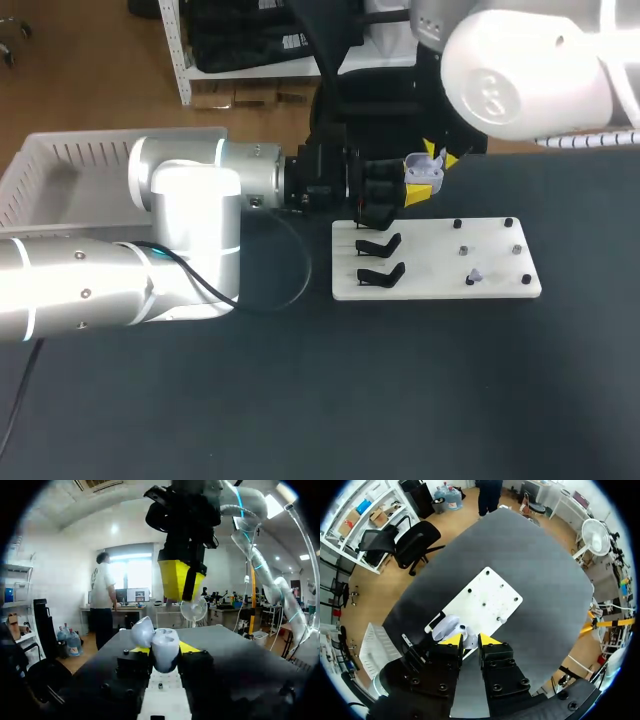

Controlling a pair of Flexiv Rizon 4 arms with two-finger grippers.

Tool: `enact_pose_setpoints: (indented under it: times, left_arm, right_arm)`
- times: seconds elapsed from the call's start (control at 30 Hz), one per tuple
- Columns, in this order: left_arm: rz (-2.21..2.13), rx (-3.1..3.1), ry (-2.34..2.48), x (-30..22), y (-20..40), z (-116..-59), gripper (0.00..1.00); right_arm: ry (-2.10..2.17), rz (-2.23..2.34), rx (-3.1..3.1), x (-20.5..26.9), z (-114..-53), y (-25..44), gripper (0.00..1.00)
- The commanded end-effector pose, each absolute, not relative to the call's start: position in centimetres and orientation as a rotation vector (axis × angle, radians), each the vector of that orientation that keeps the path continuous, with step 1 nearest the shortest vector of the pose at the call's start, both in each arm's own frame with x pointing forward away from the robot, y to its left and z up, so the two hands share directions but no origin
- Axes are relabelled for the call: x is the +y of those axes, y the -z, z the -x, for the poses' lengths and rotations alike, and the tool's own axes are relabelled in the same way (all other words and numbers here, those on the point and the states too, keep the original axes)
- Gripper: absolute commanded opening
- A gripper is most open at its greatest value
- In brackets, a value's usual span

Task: Pick up each earbud case from the left stands, insert the matching earbuds, close the lid, and place the case in the box.

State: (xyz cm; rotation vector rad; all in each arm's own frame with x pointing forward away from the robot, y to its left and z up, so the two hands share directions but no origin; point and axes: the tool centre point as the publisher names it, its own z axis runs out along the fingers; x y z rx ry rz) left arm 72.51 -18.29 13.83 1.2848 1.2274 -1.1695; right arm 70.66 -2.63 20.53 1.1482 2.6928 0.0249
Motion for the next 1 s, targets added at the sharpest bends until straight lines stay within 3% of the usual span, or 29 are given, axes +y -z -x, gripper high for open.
enact_pose_setpoints:
  times: [0.03, 1.0]
  left_arm:
    - [-1.277, 1.224, 1.163, -18.3, -13.7, -72.3, 0.00]
    - [-1.277, 1.224, 1.163, -18.3, -13.7, -72.3, 0.00]
  right_arm:
    - [0.004, -1.145, 2.705, -1.9, -71.3, -20.5, 0.00]
    - [0.027, -1.099, 2.753, -1.4, -70.6, -19.1, 0.00]
